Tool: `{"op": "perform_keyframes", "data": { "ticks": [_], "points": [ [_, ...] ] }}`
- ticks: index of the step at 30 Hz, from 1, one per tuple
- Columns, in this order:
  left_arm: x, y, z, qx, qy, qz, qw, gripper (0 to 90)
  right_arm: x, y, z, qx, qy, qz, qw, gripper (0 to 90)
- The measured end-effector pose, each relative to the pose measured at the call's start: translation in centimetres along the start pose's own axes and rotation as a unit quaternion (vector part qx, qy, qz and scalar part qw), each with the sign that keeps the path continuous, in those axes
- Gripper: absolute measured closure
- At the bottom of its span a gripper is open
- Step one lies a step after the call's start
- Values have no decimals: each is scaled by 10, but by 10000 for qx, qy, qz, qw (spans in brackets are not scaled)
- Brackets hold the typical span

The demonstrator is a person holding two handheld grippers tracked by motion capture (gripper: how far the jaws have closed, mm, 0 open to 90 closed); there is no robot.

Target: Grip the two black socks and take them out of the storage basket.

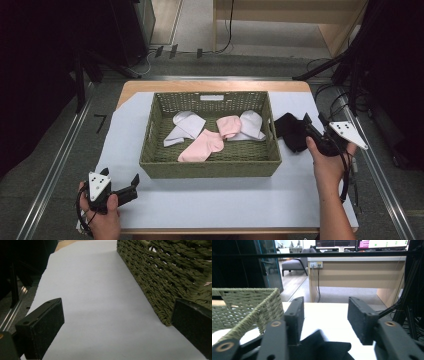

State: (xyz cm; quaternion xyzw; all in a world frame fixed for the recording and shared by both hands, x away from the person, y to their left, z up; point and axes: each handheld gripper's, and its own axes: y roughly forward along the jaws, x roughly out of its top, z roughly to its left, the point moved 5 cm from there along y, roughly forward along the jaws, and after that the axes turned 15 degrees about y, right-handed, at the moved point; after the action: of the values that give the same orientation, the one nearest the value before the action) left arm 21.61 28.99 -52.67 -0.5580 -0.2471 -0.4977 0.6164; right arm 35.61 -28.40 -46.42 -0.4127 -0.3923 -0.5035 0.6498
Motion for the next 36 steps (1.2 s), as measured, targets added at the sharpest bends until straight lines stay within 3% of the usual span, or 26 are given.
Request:
{"op": "perform_keyframes", "data": {
  "ticks": [5, 8, 13, 16, 36],
  "points": [
    [0, 0, 0, 7, -3, -7, 10000, 0, 3, -17, -4, 151, 129, -133, 9997, 314],
    [0, 0, 0, 15, 13, -4, 10000, 0, 2, -28, -7, 216, 379, -168, 9989, 142],
    [0, 0, 0, 19, 27, -11, 10000, 0, -3, -47, -19, 154, 214, 12, 9997, 109],
    [0, 0, -1, 25, 33, 5, 10000, 0, -7, -56, -26, 347, 256, 132, 9990, 2],
    [0, -1, -1, 16, 46, -20, 10000, 0, -38, -112, -81, -81, 378, 271, 9989, 0]
  ]
}}
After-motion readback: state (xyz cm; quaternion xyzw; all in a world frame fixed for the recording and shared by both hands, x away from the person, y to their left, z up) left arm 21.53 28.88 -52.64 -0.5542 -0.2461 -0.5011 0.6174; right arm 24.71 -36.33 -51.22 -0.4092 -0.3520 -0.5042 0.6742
